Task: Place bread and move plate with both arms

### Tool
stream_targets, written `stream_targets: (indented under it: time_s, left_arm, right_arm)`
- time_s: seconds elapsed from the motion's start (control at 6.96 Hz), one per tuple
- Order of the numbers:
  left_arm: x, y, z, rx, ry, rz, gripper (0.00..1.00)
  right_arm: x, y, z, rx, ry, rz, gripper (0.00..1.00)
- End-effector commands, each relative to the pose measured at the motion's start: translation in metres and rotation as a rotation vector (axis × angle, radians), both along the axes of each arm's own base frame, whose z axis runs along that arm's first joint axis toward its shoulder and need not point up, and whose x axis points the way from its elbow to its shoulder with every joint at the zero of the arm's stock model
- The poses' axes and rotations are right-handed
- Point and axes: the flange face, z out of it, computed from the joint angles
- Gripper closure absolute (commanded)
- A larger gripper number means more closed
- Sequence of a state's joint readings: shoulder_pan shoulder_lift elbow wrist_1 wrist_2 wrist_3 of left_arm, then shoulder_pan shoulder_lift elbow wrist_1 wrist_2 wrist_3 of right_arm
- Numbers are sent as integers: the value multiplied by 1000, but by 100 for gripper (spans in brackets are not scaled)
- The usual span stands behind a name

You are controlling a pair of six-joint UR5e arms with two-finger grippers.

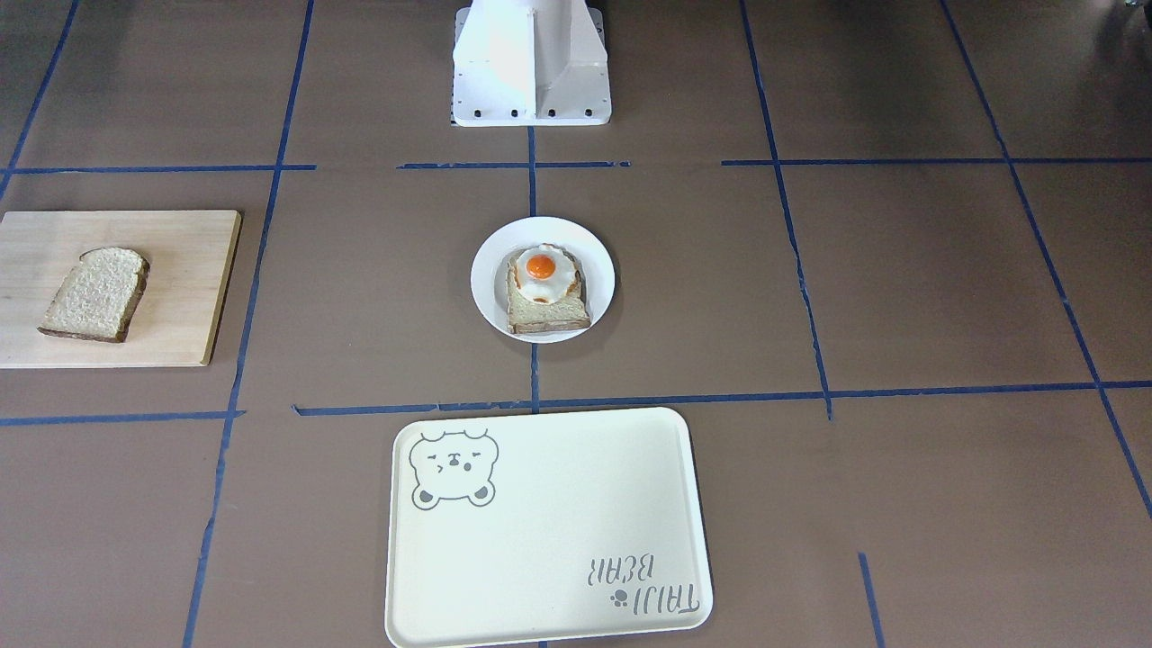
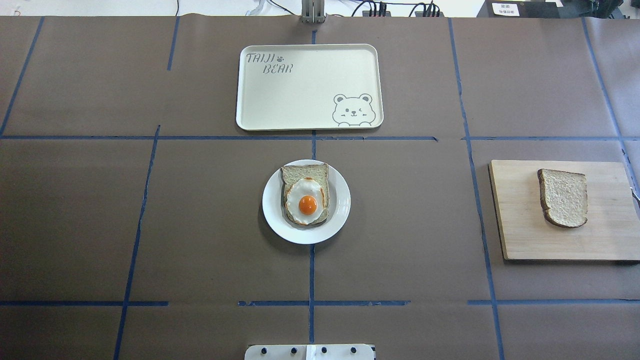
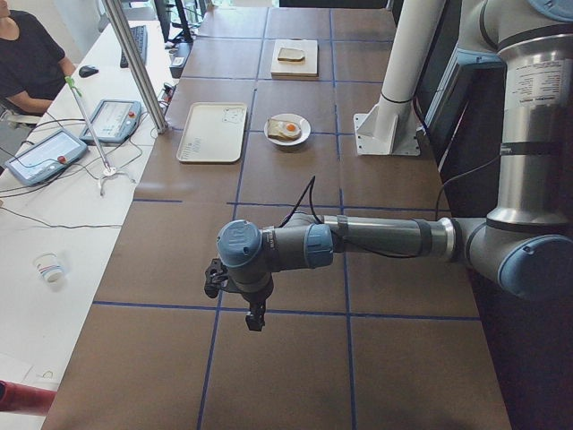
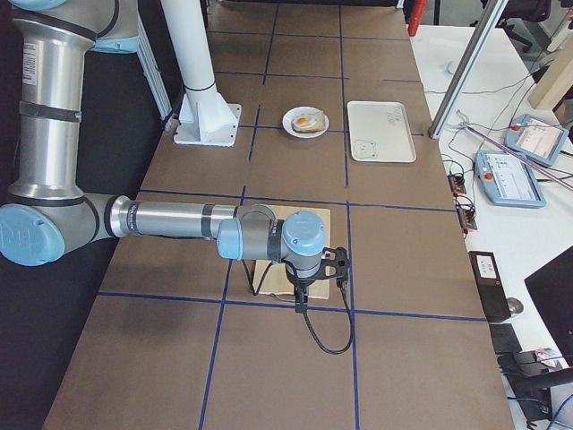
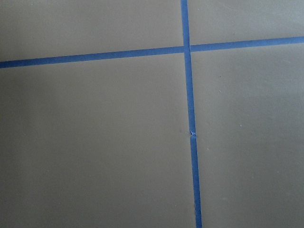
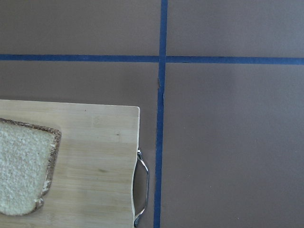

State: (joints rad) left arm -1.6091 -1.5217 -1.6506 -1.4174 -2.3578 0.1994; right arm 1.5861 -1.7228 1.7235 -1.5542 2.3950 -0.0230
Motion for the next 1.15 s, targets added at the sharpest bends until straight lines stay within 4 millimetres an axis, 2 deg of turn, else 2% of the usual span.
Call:
stream_targets:
  time_s: [0.0,1.01]
  left_arm:
    - [0,0,-1,3,0,0,0]
    - [0,-1,-3,6,0,0,0]
  right_arm:
    - [0,1,5,-7,5,-1,0]
    - [1,-4,-1,6,7,0,0]
